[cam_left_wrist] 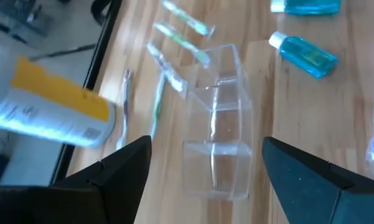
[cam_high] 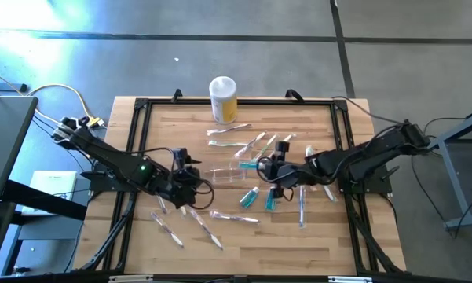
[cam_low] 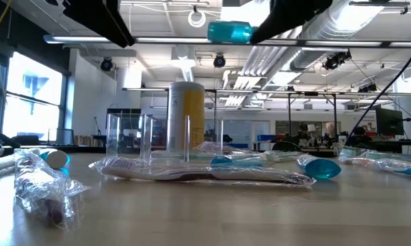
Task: Pick & Place toothbrushing station
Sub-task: Put the mouthwash bottle into the transparent organizer
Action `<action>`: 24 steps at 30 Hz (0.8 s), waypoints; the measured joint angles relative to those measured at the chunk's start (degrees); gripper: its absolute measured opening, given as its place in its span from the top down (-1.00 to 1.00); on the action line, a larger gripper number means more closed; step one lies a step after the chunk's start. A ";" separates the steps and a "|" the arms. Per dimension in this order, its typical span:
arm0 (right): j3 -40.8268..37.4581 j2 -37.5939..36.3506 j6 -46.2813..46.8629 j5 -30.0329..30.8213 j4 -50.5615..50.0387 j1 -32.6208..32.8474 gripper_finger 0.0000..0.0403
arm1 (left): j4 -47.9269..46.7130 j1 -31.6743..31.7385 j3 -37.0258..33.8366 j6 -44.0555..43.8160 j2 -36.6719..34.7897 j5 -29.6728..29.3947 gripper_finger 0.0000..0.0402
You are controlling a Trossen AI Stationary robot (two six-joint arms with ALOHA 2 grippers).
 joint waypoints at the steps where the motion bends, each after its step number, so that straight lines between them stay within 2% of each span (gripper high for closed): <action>1: 1.36 0.29 -0.54 0.78 -1.46 0.22 0.56 | -1.61 0.00 -0.02 -1.09 -0.96 0.04 -0.48; 7: 12.56 7.49 -4.99 4.14 -9.67 -0.43 0.56 | -4.25 -0.02 -1.43 -3.80 -9.76 -0.11 -0.48; 12: 23.79 17.14 -9.06 5.67 -18.58 -1.86 0.56 | -2.09 -0.02 -8.02 -3.85 -19.53 0.23 -0.48; 18: 34.85 27.61 -17.25 6.70 -24.11 -3.26 0.56 | 9.76 -0.02 -21.24 -3.42 -30.96 2.20 -0.48; 24: 40.00 34.92 -32.30 17.88 -23.08 -3.14 0.56 | 20.07 -0.02 -32.75 -0.72 -37.07 5.05 -0.48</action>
